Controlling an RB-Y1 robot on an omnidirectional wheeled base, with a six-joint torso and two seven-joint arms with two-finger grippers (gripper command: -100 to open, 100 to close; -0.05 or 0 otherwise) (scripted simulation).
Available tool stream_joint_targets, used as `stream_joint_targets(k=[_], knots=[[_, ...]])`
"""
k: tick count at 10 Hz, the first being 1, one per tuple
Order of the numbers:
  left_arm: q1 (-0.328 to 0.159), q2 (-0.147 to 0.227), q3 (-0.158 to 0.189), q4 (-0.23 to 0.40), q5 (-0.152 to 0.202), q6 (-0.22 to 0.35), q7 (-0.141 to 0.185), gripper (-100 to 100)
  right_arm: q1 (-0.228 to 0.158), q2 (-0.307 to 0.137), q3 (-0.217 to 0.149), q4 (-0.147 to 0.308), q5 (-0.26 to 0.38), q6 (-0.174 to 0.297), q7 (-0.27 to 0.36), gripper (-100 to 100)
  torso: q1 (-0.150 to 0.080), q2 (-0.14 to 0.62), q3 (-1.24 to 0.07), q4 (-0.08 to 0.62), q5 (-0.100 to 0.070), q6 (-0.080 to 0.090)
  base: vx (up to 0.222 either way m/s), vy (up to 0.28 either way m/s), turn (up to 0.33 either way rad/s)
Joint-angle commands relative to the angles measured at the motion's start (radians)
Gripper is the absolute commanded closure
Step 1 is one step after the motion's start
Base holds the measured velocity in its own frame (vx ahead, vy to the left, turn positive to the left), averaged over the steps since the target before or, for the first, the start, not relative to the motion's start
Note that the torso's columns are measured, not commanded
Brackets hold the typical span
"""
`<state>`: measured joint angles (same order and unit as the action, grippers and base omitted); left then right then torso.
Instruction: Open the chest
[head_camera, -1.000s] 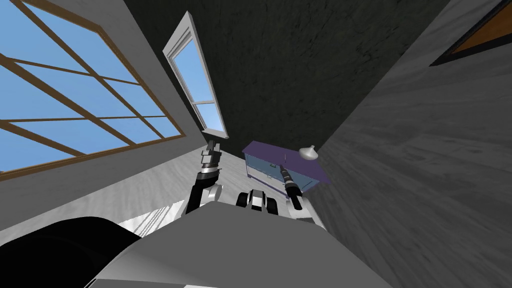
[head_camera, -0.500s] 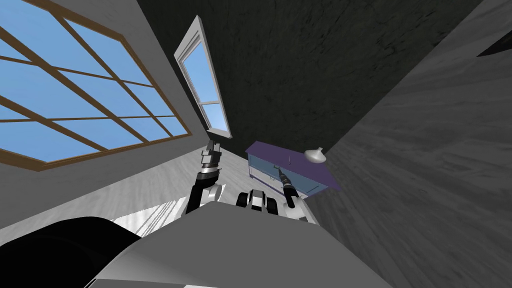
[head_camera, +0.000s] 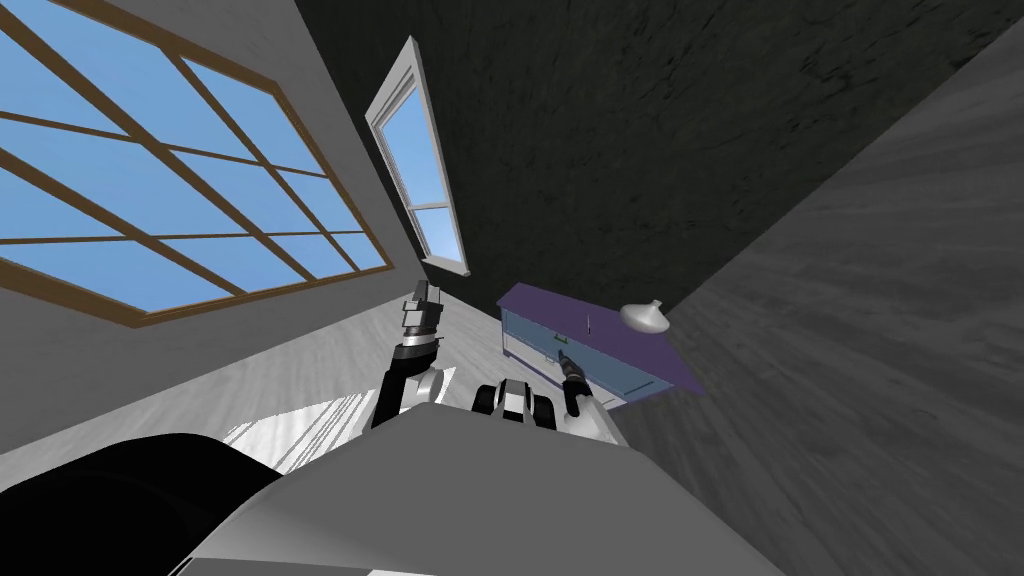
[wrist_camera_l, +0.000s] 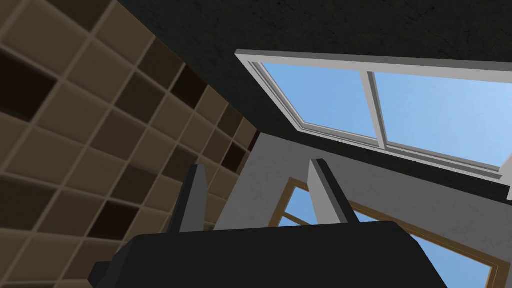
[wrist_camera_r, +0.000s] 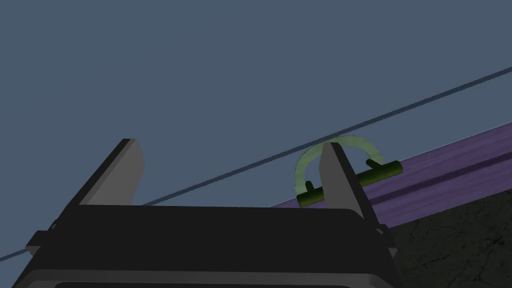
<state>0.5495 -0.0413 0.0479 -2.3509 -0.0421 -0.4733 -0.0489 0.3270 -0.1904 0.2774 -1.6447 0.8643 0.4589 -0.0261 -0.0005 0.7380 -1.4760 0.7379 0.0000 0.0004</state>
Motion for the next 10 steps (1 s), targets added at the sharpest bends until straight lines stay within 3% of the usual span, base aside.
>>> stream_joint_targets(k=[1,6,7,8,10], knots=[[0.000,0.000,0.000,0.000,0.000,0.000,0.000,0,-0.019,0.002,0.021,0.066,0.066,0.067,-0.002,-100,-0.001,0.001,0.000,0.000,0.000,0.000,0.015,0.028,0.125],[0.000,0.000,0.000,0.000,0.000,0.000,0.000,0,-0.046,-0.005,0.061,0.197,0.204,0.196,0.000,-100,0.001,0.000,0.000,0.000,0.000,-0.001,0.018,0.033,0.088],[0.000,0.000,0.000,0.000,0.000,0.000,0.000,0,-0.046,-0.005,0.061,0.197,0.204,0.204,0.000,-100,0.000,0.000,0.000,0.000,0.000,0.000,0.006,0.013,-0.012],[0.000,0.000,0.000,0.000,0.000,0.000,0.000,0,-0.059,-0.010,0.081,0.244,0.252,0.243,0.000,-100,-0.001,0.001,0.000,0.000,0.000,0.000,0.008,0.025,0.118],[0.000,0.000,0.000,0.000,0.000,0.000,0.000,0,-0.073,-0.015,0.101,0.291,0.302,0.296,0.001,-100,0.001,0.000,0.000,0.000,0.000,0.000,0.018,0.034,0.099]])
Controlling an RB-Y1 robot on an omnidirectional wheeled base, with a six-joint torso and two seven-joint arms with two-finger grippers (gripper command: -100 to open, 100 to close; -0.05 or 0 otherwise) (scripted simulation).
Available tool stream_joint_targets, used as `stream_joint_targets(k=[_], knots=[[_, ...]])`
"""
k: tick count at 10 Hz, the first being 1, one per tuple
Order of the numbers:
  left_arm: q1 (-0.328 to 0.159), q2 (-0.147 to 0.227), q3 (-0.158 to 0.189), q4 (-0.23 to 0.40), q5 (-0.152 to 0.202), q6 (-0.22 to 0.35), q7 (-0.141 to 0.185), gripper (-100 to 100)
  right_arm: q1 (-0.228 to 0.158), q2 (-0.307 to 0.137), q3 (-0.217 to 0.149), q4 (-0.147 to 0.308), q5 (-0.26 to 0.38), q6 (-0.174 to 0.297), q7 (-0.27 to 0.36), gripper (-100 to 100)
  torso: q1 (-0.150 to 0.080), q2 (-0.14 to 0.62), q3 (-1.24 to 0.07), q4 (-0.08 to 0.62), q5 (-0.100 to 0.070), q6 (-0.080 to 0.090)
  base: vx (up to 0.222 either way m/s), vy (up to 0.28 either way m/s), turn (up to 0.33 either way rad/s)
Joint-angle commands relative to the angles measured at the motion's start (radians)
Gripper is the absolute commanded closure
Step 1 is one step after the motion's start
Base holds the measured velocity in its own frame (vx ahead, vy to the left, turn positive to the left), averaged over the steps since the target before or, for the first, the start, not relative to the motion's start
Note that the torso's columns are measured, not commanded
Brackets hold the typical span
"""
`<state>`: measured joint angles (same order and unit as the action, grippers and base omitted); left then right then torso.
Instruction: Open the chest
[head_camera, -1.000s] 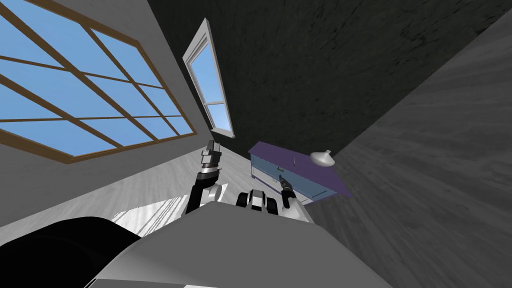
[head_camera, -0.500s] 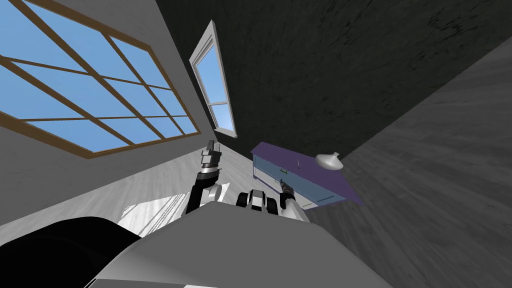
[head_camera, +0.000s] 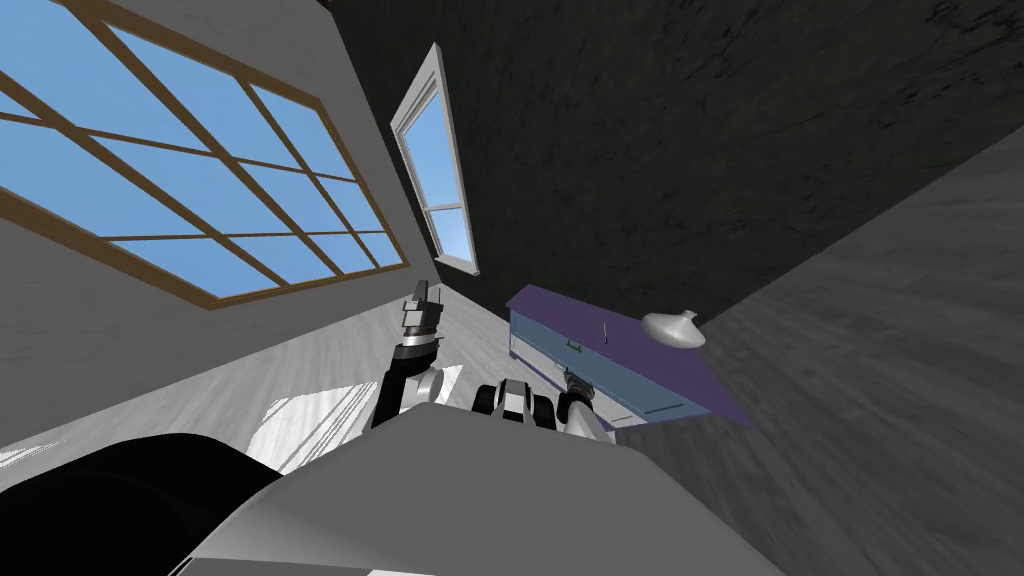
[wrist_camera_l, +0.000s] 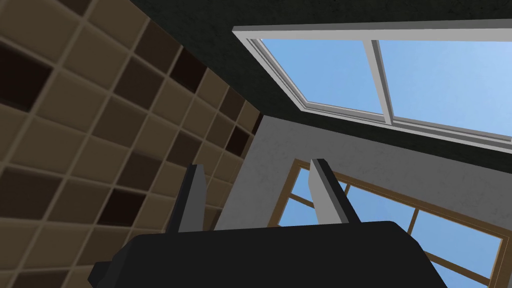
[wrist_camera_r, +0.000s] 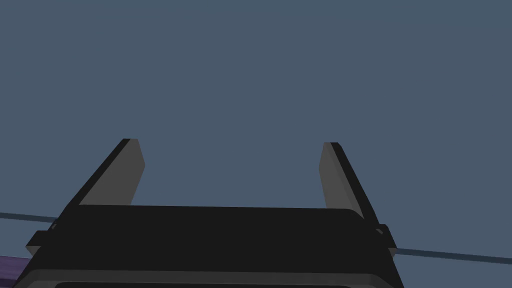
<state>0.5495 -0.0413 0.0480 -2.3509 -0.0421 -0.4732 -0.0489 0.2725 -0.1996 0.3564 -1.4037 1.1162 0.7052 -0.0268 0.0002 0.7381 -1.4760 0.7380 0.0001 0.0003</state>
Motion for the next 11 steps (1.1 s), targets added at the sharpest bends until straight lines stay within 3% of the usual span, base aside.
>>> stream_joint_targets(k=[1,6,11], knots=[[0.000,0.000,0.000,0.000,0.000,0.000,0.000,0,-0.018,-0.006,0.022,0.072,0.066,0.076,0.002,-100,0.001,-0.001,0.000,0.000,0.000,-0.001,0.021,0.036,0.061],[0.000,0.000,0.000,0.000,0.000,0.000,0.000,0,-0.059,-0.021,0.079,0.227,0.219,0.223,0.004,-100,-0.001,0.000,0.000,0.000,0.000,0.000,0.021,0.031,0.090],[0.000,0.000,0.000,0.000,0.000,0.000,0.000,0,-0.084,-0.033,0.114,0.355,0.331,0.363,0.006,-100,0.000,0.000,0.000,0.000,0.000,0.000,0.019,0.028,0.076]])
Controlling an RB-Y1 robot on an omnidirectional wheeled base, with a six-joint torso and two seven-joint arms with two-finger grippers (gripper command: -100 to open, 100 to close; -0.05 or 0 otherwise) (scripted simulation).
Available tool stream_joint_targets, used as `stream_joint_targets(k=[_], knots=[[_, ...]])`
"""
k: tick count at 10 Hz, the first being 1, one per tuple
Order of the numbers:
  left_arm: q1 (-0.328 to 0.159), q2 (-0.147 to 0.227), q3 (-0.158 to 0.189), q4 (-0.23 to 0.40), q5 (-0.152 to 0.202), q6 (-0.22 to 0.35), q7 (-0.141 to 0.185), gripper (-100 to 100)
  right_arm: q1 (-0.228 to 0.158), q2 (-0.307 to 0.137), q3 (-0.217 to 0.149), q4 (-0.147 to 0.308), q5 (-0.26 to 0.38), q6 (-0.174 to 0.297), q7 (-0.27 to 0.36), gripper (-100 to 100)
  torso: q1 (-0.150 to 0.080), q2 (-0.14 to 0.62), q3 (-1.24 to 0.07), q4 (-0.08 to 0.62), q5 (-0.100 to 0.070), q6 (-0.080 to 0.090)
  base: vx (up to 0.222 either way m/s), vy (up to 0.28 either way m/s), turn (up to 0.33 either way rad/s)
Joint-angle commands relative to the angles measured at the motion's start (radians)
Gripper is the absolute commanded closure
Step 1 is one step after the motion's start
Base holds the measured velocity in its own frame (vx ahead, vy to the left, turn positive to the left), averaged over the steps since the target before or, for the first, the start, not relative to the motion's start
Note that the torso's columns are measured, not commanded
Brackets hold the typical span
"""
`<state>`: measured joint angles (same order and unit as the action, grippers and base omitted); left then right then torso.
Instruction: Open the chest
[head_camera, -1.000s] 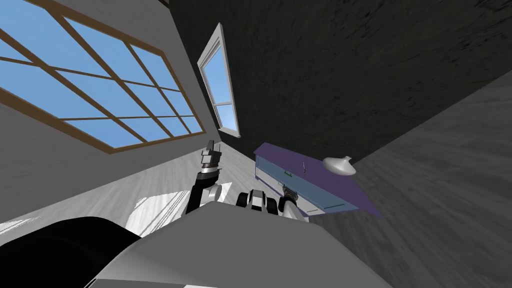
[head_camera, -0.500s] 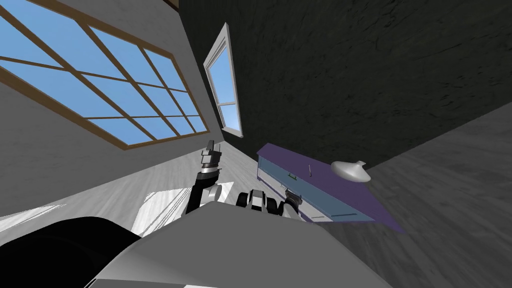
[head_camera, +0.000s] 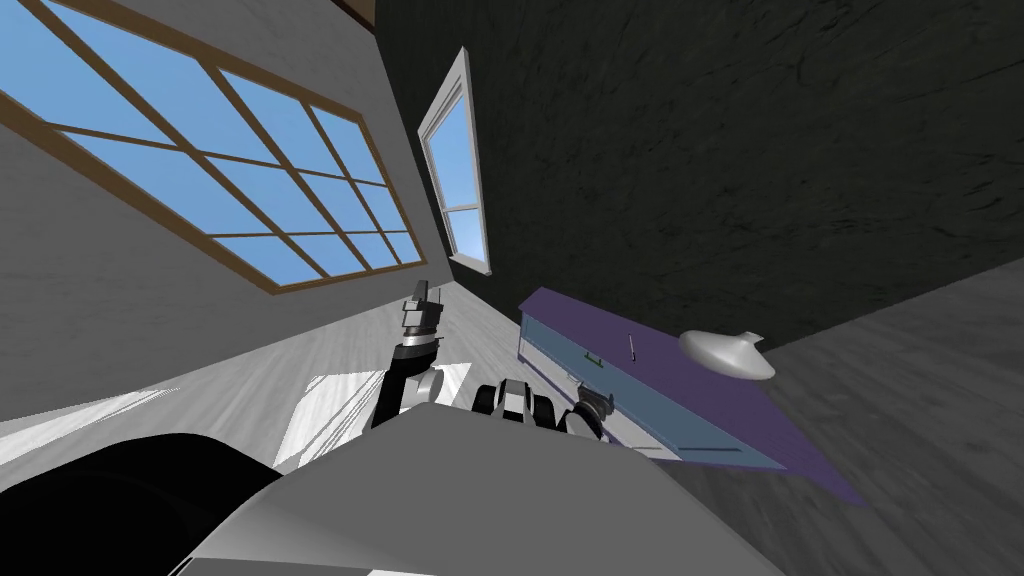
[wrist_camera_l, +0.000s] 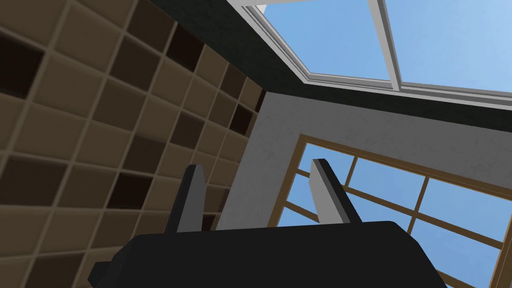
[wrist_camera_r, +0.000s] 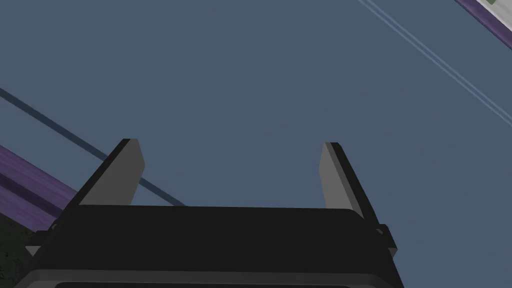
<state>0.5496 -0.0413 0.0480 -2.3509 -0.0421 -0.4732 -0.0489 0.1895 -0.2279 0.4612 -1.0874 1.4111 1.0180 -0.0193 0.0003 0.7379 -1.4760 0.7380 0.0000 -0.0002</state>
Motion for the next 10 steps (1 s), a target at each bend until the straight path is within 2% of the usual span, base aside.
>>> stream_joint_targets(k=[1,2,3,4,5,6,7,8,9,10], knots=[[0.000,0.000,0.000,0.000,0.000,0.000,0.000,0,-0.014,-0.012,0.026,0.080,0.071,0.078,-0.001,-100,-0.001,0.000,0.000,0.000,0.000,0.000,0.020,0.029,0.106],[0.000,0.000,0.000,0.000,0.000,0.000,0.000,0,-0.014,-0.012,0.026,0.092,0.083,0.102,-0.001,-100,0.000,0.000,0.000,0.000,0.000,0.000,0.017,0.021,0.051],[0.000,0.000,0.000,0.000,0.000,0.000,0.000,0,-0.025,-0.019,0.042,0.141,0.124,0.135,0.000,-100,-0.001,0.000,0.000,0.000,0.000,0.000,0.026,0.020,0.106],[0.000,0.000,0.000,0.000,0.000,0.000,0.000,0,-0.025,-0.019,0.042,0.143,0.129,0.151,0.000,-100,-0.001,0.000,0.000,0.000,0.000,0.000,0.022,0.021,0.042],[0.000,0.000,0.000,0.000,0.000,0.000,0.000,0,-0.037,-0.027,0.057,0.191,0.171,0.186,0.000,-100,0.000,0.000,0.000,0.000,0.000,0.000,0.019,0.028,0.073],[0.000,0.000,0.000,0.000,0.000,0.000,0.000,0,-0.037,-0.027,0.057,0.191,0.171,0.197,0.000,-100,0.000,0.000,0.000,0.000,0.000,0.000,0.015,0.023,0.050],[0.000,0.000,0.000,0.000,0.000,0.000,0.000,0,-0.047,-0.034,0.071,0.232,0.211,0.234,0.001,-100,0.000,0.000,0.000,0.000,0.000,0.000,0.017,0.023,0.087],[0.000,0.000,0.000,0.000,0.000,0.000,0.000,0,-0.047,-0.034,0.071,0.237,0.211,0.241,0.001,-100,0.000,0.000,0.000,0.000,0.000,0.000,0.015,0.019,0.049],[0.000,0.000,0.000,0.000,0.000,0.000,0.000,0,-0.057,-0.042,0.084,0.280,0.248,0.281,0.001,-100,-0.001,0.000,0.000,0.000,0.000,0.000,0.016,0.027,0.080],[0.000,0.000,0.000,0.000,0.000,0.000,0.000,0,-0.066,-0.050,0.095,0.303,0.280,0.308,0.002,-100,0.000,0.000,0.000,0.000,0.000,0.000,0.025,0.034,0.104]])
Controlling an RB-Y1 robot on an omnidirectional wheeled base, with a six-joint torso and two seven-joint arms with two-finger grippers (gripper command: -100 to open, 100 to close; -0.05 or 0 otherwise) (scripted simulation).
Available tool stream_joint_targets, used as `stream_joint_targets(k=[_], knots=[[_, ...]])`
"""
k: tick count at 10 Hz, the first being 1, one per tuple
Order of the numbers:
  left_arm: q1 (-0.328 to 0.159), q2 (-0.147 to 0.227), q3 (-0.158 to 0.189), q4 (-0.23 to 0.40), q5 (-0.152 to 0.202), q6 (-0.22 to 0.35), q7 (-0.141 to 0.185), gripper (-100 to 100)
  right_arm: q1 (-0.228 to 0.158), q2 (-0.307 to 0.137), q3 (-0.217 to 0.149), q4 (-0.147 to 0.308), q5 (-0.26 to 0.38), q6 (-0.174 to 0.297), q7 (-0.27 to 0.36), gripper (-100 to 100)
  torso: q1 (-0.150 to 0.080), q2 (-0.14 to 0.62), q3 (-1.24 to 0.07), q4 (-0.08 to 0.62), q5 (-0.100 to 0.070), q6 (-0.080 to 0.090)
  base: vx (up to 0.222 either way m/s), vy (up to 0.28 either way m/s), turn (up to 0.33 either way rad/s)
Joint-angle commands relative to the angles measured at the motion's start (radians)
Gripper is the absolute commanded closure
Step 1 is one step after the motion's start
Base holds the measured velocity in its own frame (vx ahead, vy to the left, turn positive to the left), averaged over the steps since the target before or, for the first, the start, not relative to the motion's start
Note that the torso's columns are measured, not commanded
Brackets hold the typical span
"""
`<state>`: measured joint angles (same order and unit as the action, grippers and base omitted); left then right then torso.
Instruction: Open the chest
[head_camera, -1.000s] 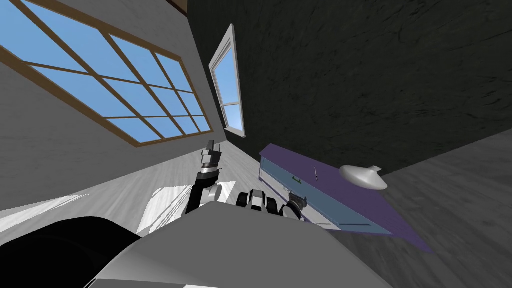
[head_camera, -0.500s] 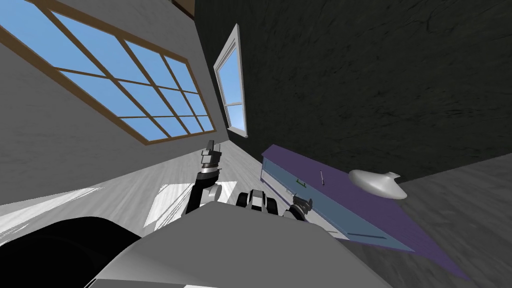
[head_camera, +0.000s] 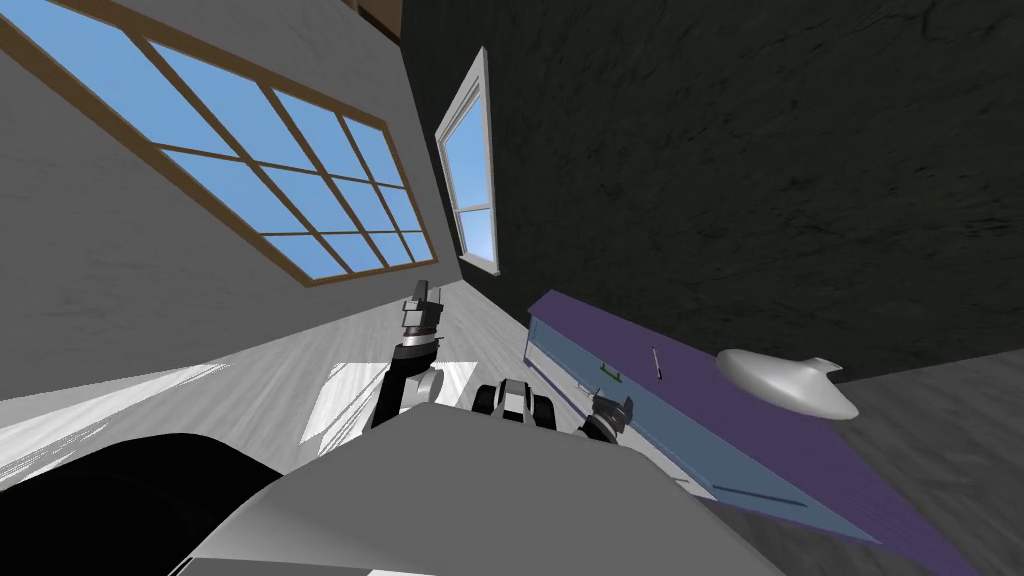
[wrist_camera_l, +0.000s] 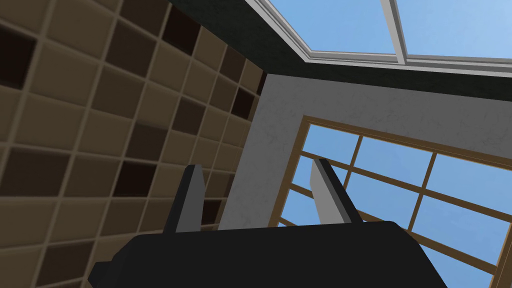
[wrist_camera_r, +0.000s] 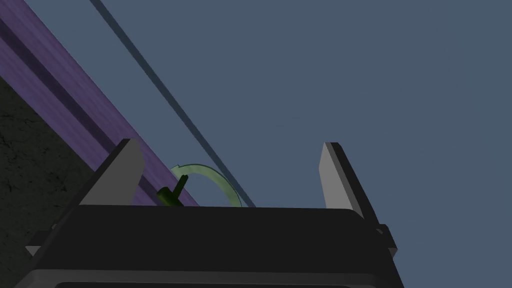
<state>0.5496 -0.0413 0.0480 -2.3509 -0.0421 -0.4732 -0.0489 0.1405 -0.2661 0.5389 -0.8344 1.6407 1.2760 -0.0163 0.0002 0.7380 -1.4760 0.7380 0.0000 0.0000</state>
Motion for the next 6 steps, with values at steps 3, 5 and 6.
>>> stream_joint_targets(k=[3,5,6], knots=[[0.000,0.000,0.000,0.000,0.000,0.000,0.000,0,-0.033,-0.026,0.038,0.132,0.109,0.122,0.000,-100,-0.001,0.000,0.000,0.000,0.000,0.000,0.019,0.022,0.061],[0.000,0.000,0.000,0.000,0.000,0.000,0.000,0,-0.039,-0.031,0.046,0.159,0.132,0.147,0.000,-100,0.000,0.000,0.000,0.000,0.000,0.000,0.020,0.019,0.050],[0.000,0.000,0.000,0.000,0.000,0.000,0.000,0,-0.044,-0.036,0.052,0.181,0.151,0.168,0.000,-100,0.000,0.000,0.000,0.000,0.000,0.000,0.010,0.013,0.039]])
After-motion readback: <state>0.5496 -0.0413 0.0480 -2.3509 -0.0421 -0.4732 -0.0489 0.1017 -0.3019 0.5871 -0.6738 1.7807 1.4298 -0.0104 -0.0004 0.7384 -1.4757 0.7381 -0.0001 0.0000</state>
